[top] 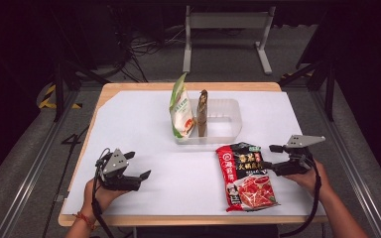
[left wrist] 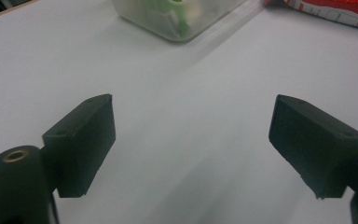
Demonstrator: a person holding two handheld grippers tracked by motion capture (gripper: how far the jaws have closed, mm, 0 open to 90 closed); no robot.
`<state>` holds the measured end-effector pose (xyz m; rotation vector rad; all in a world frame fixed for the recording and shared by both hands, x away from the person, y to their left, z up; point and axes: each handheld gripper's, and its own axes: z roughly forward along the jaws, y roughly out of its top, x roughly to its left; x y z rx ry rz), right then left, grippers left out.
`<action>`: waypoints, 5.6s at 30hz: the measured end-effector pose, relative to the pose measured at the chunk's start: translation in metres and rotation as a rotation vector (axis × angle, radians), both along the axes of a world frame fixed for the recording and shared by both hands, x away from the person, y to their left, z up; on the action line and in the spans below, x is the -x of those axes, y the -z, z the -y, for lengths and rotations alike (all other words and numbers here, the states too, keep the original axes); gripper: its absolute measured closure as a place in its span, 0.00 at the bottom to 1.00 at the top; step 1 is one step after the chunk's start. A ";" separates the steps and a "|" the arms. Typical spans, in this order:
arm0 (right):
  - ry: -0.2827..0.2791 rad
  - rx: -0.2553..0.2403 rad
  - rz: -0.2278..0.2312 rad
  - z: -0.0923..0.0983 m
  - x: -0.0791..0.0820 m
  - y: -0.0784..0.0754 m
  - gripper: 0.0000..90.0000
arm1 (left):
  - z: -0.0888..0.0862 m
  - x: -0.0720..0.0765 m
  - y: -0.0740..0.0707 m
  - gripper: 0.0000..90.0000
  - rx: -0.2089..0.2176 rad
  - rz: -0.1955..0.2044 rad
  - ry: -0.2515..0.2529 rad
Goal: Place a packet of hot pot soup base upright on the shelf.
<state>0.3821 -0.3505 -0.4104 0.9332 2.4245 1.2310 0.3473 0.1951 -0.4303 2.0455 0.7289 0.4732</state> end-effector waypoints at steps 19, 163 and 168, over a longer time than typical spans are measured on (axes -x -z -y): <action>0.029 -0.038 -0.159 -0.024 -0.060 0.017 0.23 | 0.007 -0.004 0.005 0.19 -0.029 -0.021 0.026; 0.011 -0.349 0.311 -0.056 -0.012 -0.152 0.98 | 0.011 -0.007 0.009 0.16 -0.006 -0.027 0.038; 0.020 -0.336 0.320 -0.063 -0.019 -0.158 0.98 | 0.011 -0.007 0.009 0.16 -0.002 -0.030 0.037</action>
